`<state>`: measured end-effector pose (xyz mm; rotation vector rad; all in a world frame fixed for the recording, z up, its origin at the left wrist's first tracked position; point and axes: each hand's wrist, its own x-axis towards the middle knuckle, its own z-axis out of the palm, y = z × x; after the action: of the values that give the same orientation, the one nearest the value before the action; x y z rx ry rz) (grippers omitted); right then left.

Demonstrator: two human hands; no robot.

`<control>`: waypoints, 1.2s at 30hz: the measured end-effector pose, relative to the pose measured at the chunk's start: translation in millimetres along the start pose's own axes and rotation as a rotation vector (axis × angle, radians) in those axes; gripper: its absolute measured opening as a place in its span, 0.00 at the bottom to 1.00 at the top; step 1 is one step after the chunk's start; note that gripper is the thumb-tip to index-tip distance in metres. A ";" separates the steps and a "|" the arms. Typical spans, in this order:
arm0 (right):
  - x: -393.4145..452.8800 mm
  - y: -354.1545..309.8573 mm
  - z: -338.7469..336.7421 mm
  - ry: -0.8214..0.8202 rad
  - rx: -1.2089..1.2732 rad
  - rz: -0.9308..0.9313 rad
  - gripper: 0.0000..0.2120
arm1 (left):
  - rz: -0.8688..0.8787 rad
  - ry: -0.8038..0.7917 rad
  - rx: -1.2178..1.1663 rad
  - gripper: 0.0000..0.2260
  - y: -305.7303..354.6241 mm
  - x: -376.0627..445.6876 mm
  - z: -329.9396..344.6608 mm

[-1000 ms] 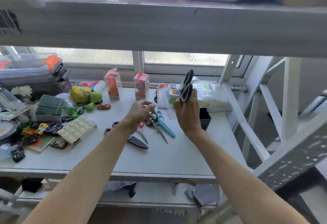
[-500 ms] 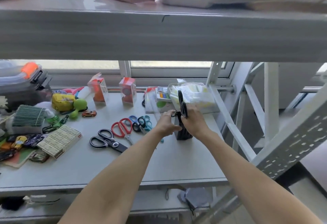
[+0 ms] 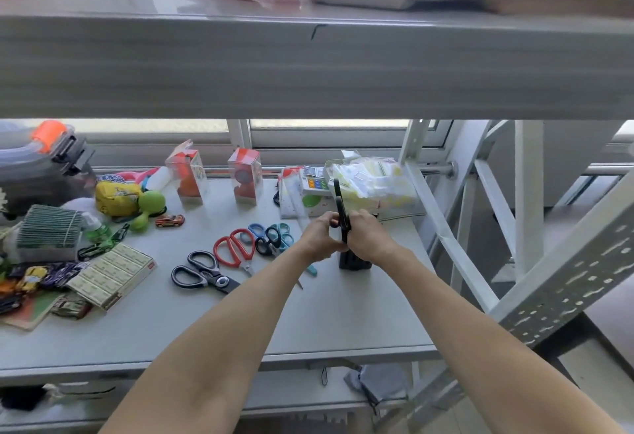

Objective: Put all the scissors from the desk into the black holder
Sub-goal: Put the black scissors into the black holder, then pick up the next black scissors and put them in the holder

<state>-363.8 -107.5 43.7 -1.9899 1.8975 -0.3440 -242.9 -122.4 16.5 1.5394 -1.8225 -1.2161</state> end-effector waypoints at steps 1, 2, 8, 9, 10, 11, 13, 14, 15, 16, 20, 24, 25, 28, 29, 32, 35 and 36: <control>-0.7 0.6 0.3 0.010 0.000 -0.001 0.16 | 0.003 0.000 0.003 0.26 0.4 0.1 0.1; -1.8 1.4 0.3 0.032 0.009 0.002 0.16 | 0.005 0.001 0.005 0.26 0.9 0.1 0.2; -6.0 3.6 -6.4 0.218 0.127 0.021 0.18 | 0.019 0.001 0.054 0.24 0.4 0.9 2.0; -6.3 3.6 -7.5 0.234 0.148 0.024 0.19 | 0.022 0.010 0.056 0.23 -0.2 1.3 2.5; -6.5 3.6 -8.5 0.251 0.166 0.028 0.21 | 0.027 0.022 0.061 0.22 -0.8 1.9 2.7; -6.7 3.8 -9.2 0.271 0.181 0.033 0.21 | 0.032 0.031 0.066 0.22 -1.4 2.7 2.9; -7.2 3.7 -11.1 0.328 0.212 0.031 0.20 | 0.040 0.033 0.070 0.22 -2.9 4.1 2.6; -7.7 2.6 -12.9 0.365 0.236 0.026 0.19 | 0.043 0.033 0.071 0.22 -3.6 4.3 2.1; -8.6 0.7 -15.3 0.406 0.264 0.018 0.17 | 0.044 0.035 0.071 0.24 -4.4 4.1 1.4; -9.4 -2.3 -18.3 0.453 0.290 0.006 0.16 | 0.044 0.038 0.074 0.25 -5.8 3.7 0.5; -17.8 -29.3 -32.1 0.689 0.345 -0.134 0.14 | 0.064 0.048 0.071 0.33 -19.3 -3.2 -9.6; -37.0 -82.8 -31.4 0.819 0.346 -0.430 0.10 | 0.057 0.302 -0.023 0.19 -48.2 -21.1 -34.6; -42.5 -96.3 -24.8 0.793 0.350 -0.491 0.09 | 0.026 0.403 -0.040 0.16 -57.8 -27.1 -43.2; -53.3 -126.1 12.2 0.550 0.320 -0.559 0.09 | -0.104 0.682 -0.017 0.11 -90.8 -45.5 -73.6; -53.5 -131.3 28.2 0.420 0.289 -0.529 0.10 | -0.154 0.755 0.001 0.11 -101.7 -52.1 -84.3; -48.0 -137.2 75.2 0.070 0.121 -0.400 0.13 | -0.305 0.882 0.141 0.13 -133.1 -72.7 -114.2; -41.1 -138.9 110.5 -0.085 -0.008 -0.350 0.16 | -0.462 0.815 0.289 0.18 -156.1 -87.9 -132.7; -38.7 -140.8 120.0 -0.126 -0.042 -0.340 0.17 | -0.511 0.767 0.331 0.19 -160.6 -90.7 -135.8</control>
<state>-188.4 -53.8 -2.0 -2.3052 1.5012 -0.2620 -23.6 -78.6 -33.3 2.3303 -1.1786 -0.3675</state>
